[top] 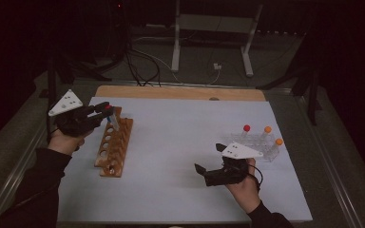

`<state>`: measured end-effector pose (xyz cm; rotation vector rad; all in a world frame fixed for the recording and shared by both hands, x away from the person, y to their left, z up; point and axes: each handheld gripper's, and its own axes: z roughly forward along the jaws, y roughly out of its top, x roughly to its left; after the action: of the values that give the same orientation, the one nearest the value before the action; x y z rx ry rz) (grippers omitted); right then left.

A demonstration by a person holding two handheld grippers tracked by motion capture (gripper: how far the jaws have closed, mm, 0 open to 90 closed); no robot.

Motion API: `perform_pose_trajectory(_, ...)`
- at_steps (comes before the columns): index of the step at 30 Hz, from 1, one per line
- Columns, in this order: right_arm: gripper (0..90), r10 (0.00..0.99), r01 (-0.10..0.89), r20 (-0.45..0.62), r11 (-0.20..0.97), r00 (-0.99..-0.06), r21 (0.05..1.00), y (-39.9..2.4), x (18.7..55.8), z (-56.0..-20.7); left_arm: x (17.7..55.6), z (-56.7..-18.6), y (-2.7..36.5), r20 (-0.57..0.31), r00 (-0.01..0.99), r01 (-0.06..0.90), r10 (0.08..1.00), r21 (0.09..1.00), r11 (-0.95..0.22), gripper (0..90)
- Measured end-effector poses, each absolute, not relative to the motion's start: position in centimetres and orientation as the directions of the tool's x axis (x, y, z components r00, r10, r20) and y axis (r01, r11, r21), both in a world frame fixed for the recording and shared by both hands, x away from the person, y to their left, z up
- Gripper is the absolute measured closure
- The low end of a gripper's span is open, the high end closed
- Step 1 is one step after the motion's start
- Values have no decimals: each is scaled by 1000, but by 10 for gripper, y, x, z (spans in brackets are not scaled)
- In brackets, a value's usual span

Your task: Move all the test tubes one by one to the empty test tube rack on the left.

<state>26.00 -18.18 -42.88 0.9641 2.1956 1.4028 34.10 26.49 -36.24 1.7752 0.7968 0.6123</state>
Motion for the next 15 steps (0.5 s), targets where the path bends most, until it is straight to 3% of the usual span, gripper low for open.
perform_pose_trajectory(15,0,706,353,58,280,-706,893,-182,260,-430,357,-395,285,-5,573,278,819,942,-189,718)
